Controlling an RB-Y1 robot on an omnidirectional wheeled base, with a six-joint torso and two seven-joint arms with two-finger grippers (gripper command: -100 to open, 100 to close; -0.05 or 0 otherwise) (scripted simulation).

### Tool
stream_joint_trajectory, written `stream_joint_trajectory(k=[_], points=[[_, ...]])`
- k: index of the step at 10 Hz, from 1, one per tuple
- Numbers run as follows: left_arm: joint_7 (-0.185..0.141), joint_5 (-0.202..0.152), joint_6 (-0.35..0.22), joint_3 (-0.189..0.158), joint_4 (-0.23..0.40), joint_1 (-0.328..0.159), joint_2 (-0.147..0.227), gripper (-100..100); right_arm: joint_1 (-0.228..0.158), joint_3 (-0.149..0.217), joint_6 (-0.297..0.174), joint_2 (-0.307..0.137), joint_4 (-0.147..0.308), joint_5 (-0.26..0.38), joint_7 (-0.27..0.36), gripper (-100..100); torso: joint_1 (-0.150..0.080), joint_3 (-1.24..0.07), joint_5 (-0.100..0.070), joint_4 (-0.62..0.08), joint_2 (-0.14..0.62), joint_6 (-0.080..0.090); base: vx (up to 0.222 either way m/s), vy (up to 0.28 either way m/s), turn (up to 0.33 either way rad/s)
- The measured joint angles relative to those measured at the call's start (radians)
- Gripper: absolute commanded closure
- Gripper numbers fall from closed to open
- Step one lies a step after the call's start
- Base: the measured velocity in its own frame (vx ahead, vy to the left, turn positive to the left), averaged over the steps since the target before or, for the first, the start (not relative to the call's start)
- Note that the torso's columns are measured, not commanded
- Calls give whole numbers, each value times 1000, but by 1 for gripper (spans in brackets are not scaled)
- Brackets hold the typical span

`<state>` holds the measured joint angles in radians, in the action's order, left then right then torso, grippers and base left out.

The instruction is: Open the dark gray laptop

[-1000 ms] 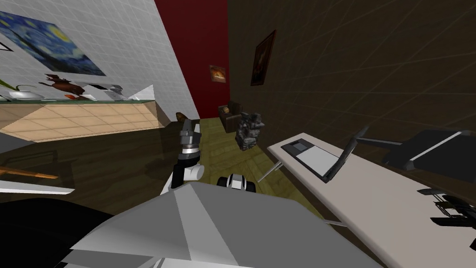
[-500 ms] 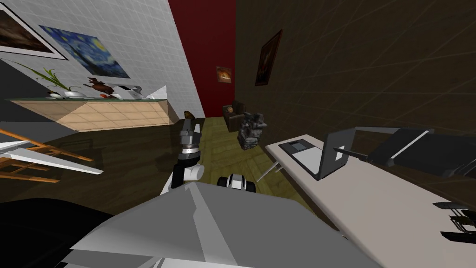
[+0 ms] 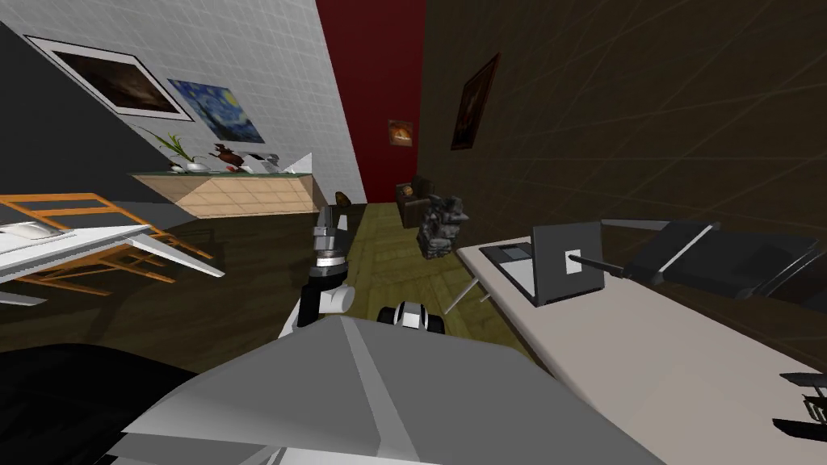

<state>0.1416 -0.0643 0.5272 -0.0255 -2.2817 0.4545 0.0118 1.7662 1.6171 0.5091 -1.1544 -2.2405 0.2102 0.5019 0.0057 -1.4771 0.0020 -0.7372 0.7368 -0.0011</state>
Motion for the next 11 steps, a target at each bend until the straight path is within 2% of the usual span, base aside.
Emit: stream_joint_trajectory(k=[2, 4, 5, 9, 10, 11], points=[[0, 0, 0, 0, 0, 0, 0, 0, 17, -25, -41, -19, 53, 10, -13, -100, -5, 4, -2, -2, 6, 1, -163, 5, 345], [0, 0, 0, 0, 0, 0, 0, 0, 34, -26, -65, -15, 72, 14, -30, -100, -6, 0, -2, 0, 0, 1, -142, 16, 431], [0, 0, 0, 0, 0, 0, 0, 0, 38, -42, -82, -12, 92, 18, -36, -100, -7, 1, -2, -1, 1, 1, -181, 8, 394], [0, 0, 0, 0, 0, 0, 0, 0, 75, -85, -154, -35, 210, 36, -71, -100, -5, 2, -1, -1, 2, 1, -189, 49, 448], [0, 0, 0, 0, 0, 0, 0, 0, 87, -93, -173, -49, 246, 40, -82, -100, -6, 0, -2, 0, 0, 1, -72, 24, 94], [0, 0, 0, 0, 0, 1, 0, 0, 88, -94, -178, -51, 249, 41, -85, 100, -8, -2, -3, 0, -4, 3, 22, -14, -212]])
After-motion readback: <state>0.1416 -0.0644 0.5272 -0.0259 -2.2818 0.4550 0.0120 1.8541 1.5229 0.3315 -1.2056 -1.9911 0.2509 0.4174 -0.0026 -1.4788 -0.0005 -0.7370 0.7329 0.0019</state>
